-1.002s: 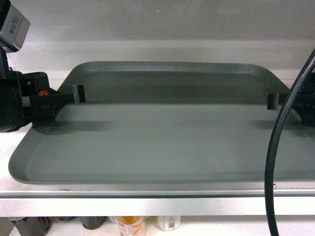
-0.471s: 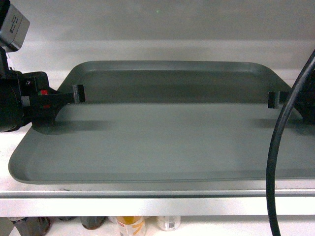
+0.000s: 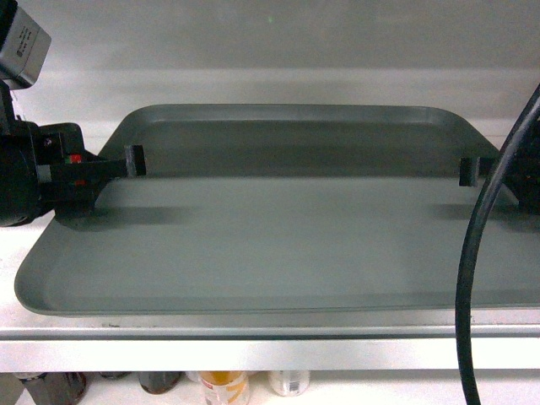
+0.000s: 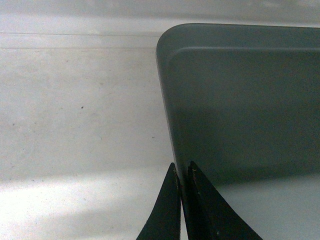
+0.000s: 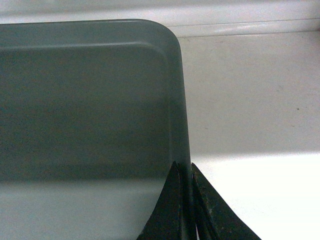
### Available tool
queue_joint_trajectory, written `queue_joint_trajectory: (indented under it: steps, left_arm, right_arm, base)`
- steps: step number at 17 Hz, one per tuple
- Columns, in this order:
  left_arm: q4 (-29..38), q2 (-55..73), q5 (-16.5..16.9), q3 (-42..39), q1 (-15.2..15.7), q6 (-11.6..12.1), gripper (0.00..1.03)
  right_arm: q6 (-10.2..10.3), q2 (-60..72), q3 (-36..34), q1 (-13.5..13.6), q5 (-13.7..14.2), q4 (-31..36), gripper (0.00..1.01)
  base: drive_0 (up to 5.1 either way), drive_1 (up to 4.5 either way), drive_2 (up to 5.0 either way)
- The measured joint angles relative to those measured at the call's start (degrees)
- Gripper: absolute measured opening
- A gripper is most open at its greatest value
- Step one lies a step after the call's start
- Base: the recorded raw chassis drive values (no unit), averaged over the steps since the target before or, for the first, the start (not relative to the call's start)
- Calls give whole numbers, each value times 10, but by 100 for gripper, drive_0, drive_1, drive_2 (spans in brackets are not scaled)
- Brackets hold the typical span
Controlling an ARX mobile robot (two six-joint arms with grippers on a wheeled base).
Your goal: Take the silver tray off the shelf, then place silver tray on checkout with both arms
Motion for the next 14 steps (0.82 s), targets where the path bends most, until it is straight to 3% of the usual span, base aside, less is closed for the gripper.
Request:
queue_joint_trajectory:
  steps: [7, 14]
  left_arm:
    - [0, 0, 0, 0, 0, 0, 3]
    - [1, 0, 0, 0, 0, 0, 3]
  right_arm:
    - [0, 0, 0, 0, 0, 0, 3]
    - [0, 0, 0, 0, 0, 0, 3]
  base:
    - [0, 0, 0]
    - [14, -375, 404]
